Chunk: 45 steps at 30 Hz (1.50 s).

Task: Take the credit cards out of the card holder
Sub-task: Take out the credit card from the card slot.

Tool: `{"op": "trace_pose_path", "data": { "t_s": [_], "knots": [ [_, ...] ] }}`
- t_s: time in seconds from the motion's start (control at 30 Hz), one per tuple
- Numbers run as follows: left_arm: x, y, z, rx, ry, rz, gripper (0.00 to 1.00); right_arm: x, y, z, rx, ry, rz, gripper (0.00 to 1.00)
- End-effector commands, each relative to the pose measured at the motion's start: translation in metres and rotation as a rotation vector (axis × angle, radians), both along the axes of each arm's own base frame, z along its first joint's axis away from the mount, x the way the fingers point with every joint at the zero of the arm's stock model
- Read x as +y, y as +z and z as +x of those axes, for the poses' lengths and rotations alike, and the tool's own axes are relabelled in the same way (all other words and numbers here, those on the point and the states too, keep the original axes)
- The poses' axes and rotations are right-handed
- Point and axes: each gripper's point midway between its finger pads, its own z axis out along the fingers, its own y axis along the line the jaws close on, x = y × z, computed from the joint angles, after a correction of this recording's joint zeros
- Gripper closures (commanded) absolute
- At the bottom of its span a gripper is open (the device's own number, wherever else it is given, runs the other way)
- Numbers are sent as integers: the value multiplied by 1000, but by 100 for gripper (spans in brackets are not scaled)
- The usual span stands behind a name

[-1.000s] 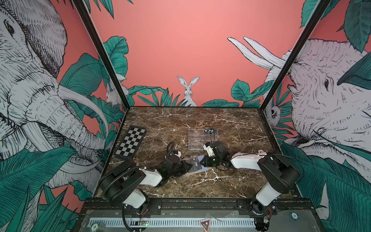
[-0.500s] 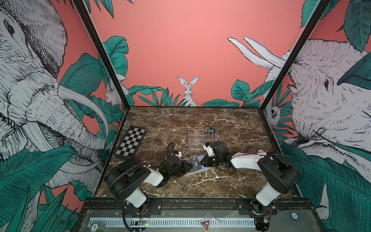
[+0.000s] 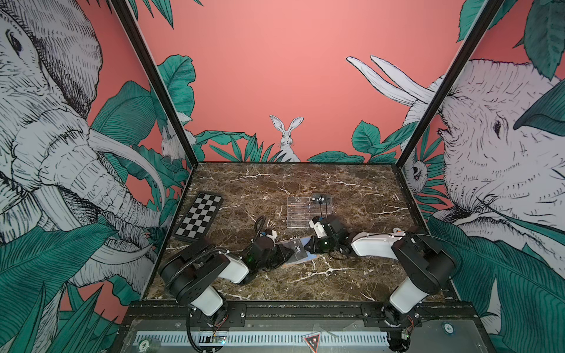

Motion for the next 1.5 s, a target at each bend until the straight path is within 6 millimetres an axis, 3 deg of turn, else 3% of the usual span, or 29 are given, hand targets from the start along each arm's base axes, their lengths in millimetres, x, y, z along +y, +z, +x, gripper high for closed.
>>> {"op": "trace_pose_path", "data": {
  "t_s": [0.0,0.33,0.53,1.47],
  "knots": [
    [2,-4,-3,2,0,10,88,-13,-30,-22,97,11,-95,100],
    [1,-4,-1,1,1,10,91,-13,-30,-25,102,17,-89,100],
    [2,-4,-2,5,0,16,100,-12,-30,-25,102,19,-90,100],
    [15,-3,-9,4,13,48,100,-15,-35,-26,110,12,-104,100]
  ]
}}
